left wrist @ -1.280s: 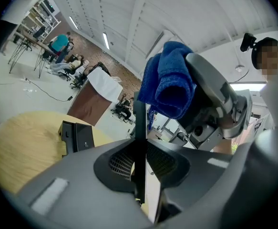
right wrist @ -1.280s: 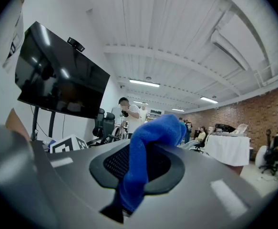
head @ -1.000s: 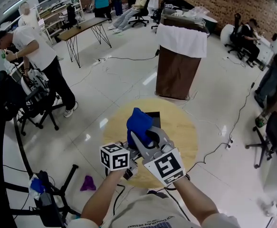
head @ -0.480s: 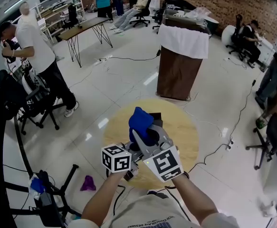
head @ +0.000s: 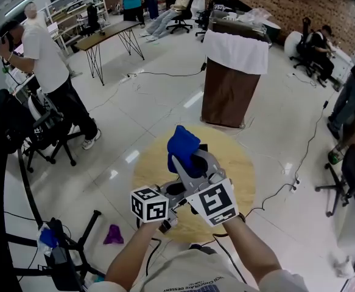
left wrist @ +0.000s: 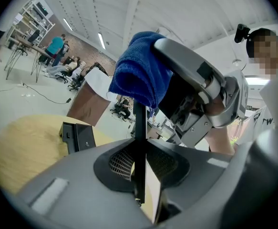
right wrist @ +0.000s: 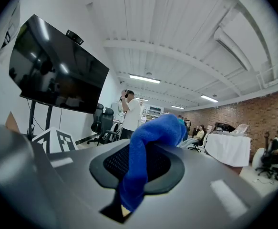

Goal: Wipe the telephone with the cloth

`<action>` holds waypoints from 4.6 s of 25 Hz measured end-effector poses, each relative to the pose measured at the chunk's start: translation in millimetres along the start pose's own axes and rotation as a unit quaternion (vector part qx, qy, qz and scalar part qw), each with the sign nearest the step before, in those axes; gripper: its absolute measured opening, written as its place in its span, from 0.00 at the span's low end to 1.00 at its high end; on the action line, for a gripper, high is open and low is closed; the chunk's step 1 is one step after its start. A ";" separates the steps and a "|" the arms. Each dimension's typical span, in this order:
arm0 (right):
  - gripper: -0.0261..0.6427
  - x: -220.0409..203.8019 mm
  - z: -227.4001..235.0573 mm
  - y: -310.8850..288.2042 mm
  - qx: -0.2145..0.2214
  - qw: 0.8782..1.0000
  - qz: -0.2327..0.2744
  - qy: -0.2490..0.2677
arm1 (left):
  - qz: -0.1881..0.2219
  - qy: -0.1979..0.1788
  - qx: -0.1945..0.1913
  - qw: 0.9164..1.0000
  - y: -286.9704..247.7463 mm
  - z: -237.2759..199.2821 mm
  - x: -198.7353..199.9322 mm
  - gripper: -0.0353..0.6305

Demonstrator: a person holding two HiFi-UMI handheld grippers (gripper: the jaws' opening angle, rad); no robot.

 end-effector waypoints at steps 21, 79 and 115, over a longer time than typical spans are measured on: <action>0.13 18.2 33.9 -10.0 -0.038 0.999 0.016 0.025 | -0.008 0.007 -0.015 1.000 7.6 1.4 -9.5 0.15; 0.13 -46.7 22.1 44.8 -0.075 0.996 -0.056 -0.011 | 0.095 0.020 0.005 0.995 42.1 -13.9 46.5 0.15; 0.13 -104.2 2.1 82.5 -0.061 0.974 -0.082 -0.202 | 0.089 0.043 -0.026 0.995 35.9 -3.2 87.0 0.15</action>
Point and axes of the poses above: the fingertips, and each gripper's own axes: y backward along the fingers, z to its right, x out of its top, the point moved 4 cm from there along y, backward along the fingers, and after that the axes turned 11 degrees about z, right-handed, at the moved point
